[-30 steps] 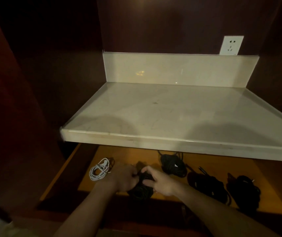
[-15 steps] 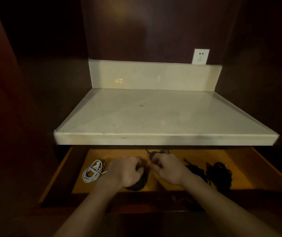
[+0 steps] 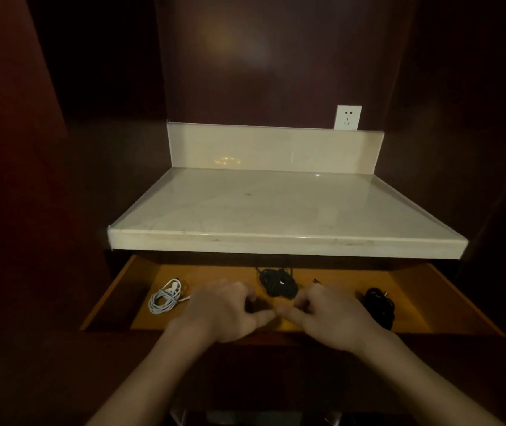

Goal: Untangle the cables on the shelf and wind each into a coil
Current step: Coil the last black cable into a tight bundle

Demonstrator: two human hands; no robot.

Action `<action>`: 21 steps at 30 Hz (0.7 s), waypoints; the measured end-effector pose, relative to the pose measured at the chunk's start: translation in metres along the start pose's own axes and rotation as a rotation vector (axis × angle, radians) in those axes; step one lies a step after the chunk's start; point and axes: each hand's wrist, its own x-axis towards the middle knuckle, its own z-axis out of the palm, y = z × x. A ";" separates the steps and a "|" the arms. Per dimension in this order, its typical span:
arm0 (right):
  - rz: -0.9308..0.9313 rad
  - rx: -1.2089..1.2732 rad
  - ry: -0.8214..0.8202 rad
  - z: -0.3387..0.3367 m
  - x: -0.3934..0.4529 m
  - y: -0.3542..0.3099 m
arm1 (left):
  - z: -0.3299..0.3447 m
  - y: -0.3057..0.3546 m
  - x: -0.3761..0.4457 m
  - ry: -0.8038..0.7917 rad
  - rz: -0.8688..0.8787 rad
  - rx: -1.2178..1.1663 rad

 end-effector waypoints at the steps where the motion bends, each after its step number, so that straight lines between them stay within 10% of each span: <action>1: -0.004 0.001 -0.010 -0.003 -0.004 -0.001 | -0.003 0.003 -0.004 -0.013 -0.009 -0.004; 9: -0.001 -0.171 -0.058 -0.011 -0.042 -0.001 | -0.009 0.039 -0.037 -0.187 -0.079 0.092; 21: -0.002 -0.180 0.109 0.016 -0.043 0.015 | 0.010 0.037 -0.037 0.079 -0.092 -0.015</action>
